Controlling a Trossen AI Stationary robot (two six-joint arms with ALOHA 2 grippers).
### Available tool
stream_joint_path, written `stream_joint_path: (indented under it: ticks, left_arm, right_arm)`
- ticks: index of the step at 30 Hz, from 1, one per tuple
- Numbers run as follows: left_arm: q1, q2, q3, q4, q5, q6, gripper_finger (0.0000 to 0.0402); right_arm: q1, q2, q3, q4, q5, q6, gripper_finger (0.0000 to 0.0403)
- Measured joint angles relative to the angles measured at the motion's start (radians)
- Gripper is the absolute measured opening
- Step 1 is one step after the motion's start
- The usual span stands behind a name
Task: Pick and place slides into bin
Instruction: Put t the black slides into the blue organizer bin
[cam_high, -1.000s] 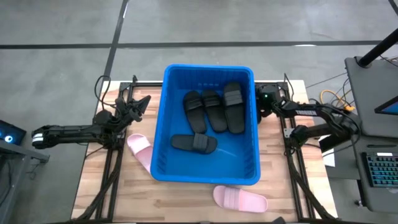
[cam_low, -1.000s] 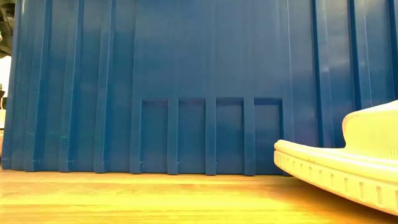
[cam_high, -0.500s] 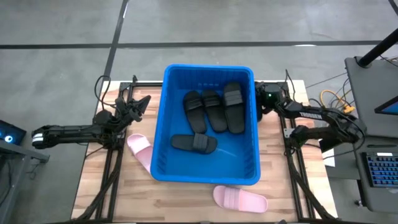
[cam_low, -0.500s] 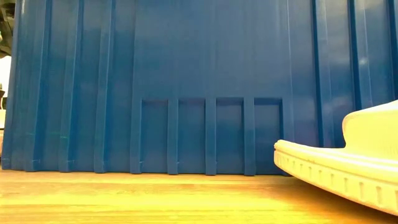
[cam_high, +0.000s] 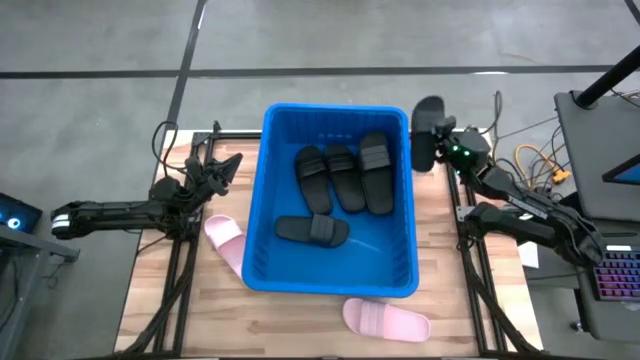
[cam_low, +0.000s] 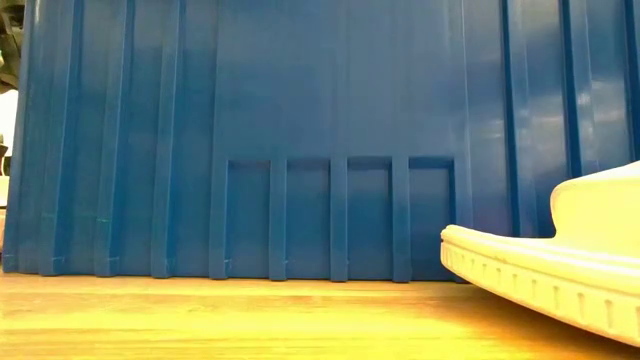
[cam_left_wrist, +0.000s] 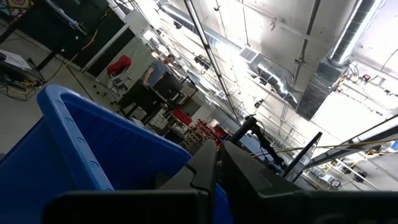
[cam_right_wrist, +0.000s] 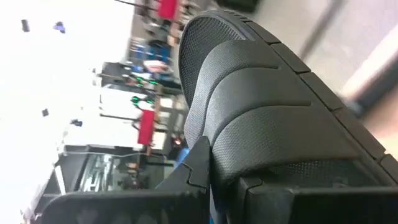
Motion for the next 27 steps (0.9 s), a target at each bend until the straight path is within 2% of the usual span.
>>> stream_joint_path:
  ticks: [7,11,16,20,23,27]
  left_arm:
    - [0.0,0.0,0.0,-0.001,0.0,0.0,0.0011]
    - [0.0,0.0,0.0,-0.002,0.0,0.001,0.0011]
    - [0.0,0.0,0.0,-0.003,0.0,0.008,0.0011]
    - [0.0,0.0,0.0,-0.003,0.0,0.009,0.0011]
    - [0.0,0.006,0.0,-0.003,0.0,0.007,0.0011]
    - [0.0,0.027,0.0,-0.004,0.0,0.007,0.0011]
  right_arm:
    - [0.0,-0.054,0.174,-0.128,-0.003,-0.225,0.0009]
    - [0.0,-0.042,0.287,-0.181,-0.082,-0.299,0.0009]
    - [0.003,0.013,0.423,-0.367,-0.26,-0.249,0.0009]
    - [0.034,0.075,0.478,-0.49,-0.379,-0.223,0.0009]
    - [0.081,0.114,0.526,-0.49,-0.422,-0.227,0.0009]
    - [0.155,0.181,0.606,-0.498,-0.428,-0.225,0.0009]
